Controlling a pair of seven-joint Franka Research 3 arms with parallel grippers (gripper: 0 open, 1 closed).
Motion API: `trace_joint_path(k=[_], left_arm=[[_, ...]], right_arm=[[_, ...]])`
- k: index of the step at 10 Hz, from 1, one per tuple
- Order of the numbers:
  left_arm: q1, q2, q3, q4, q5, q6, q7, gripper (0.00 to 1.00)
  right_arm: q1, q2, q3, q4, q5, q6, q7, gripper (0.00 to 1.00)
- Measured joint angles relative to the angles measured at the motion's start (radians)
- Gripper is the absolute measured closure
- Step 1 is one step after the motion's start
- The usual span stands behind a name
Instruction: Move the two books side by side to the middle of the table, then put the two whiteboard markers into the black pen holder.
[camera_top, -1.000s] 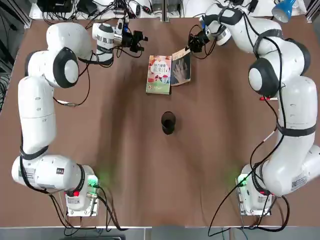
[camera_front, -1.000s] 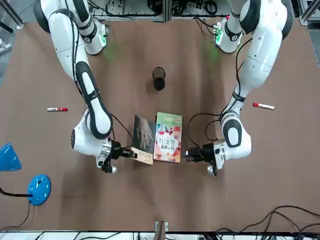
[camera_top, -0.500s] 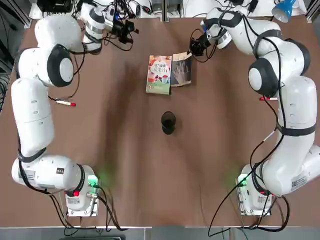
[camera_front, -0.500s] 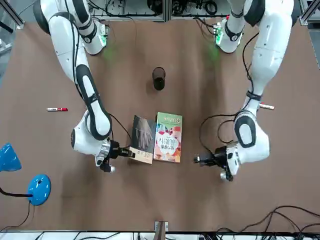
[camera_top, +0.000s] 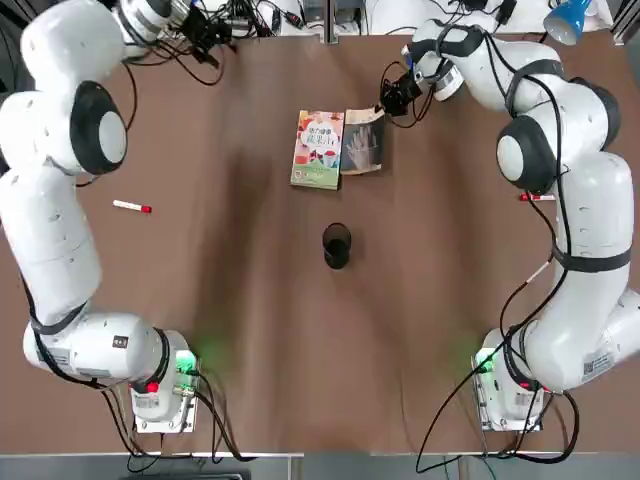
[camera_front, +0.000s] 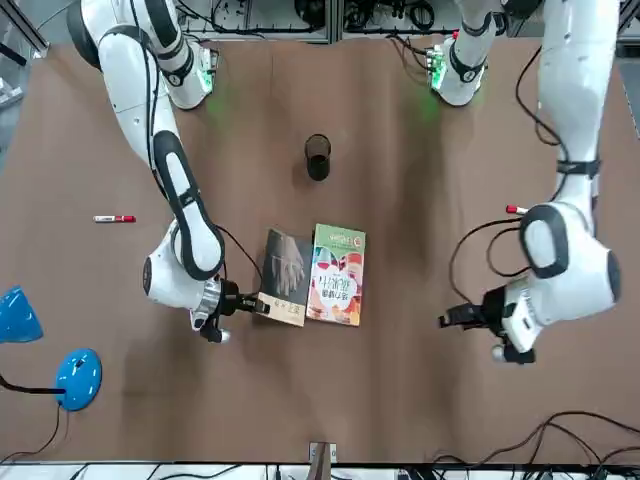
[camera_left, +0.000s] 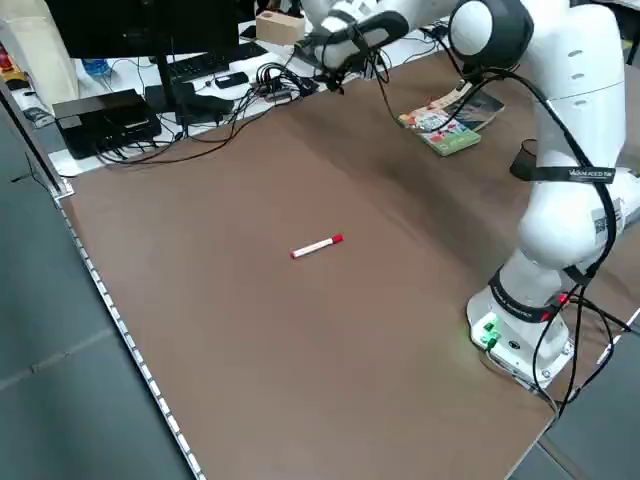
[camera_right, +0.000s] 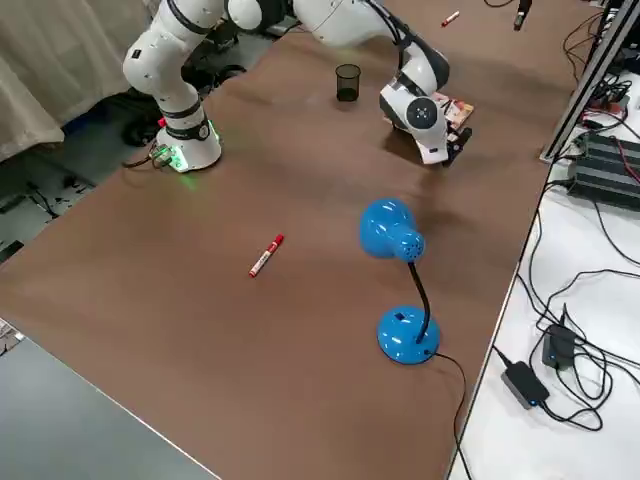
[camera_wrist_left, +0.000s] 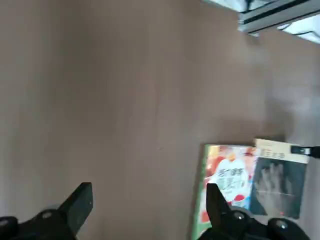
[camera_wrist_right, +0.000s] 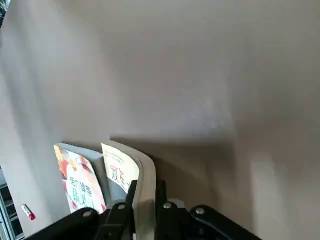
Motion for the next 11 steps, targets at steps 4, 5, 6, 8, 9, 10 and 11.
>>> trace_joint_path(k=[4,5,6,8,9,10,11], left_arm=[[0.041,-0.148,0.051,0.0,0.231,-0.094,-0.005,0.0],[0.041,-0.177,0.051,-0.001,0.292,-0.117,-0.01,0.0],[0.041,-0.202,0.051,-0.001,0.345,-0.142,-0.026,0.0],[0.05,-0.257,0.063,-0.002,0.435,-0.223,-0.076,0.0],[0.058,-0.293,0.066,-0.003,0.477,-0.275,-0.103,0.0],[0.07,-0.342,0.062,-0.009,0.5,-0.314,-0.118,0.0],[0.081,-0.398,0.052,-0.03,0.504,-0.335,-0.128,0.0]], right_arm=[[0.0,0.0,0.0,-0.01,0.004,0.001,0.0,0.84],[0.0,0.0,0.0,-0.012,0.004,0.001,0.0,0.72],[0.0,0.001,-0.001,-0.013,0.004,0.001,0.0,0.55],[0.0,0.0,-0.004,-0.013,0.004,0.001,0.0,0.23],[0.0,0.0,-0.006,-0.013,0.004,0.007,0.0,0.18],[-0.001,0.0,-0.01,-0.013,0.004,0.026,0.0,0.17],[-0.002,0.0,-0.023,-0.013,0.004,0.041,-0.011,0.11]])
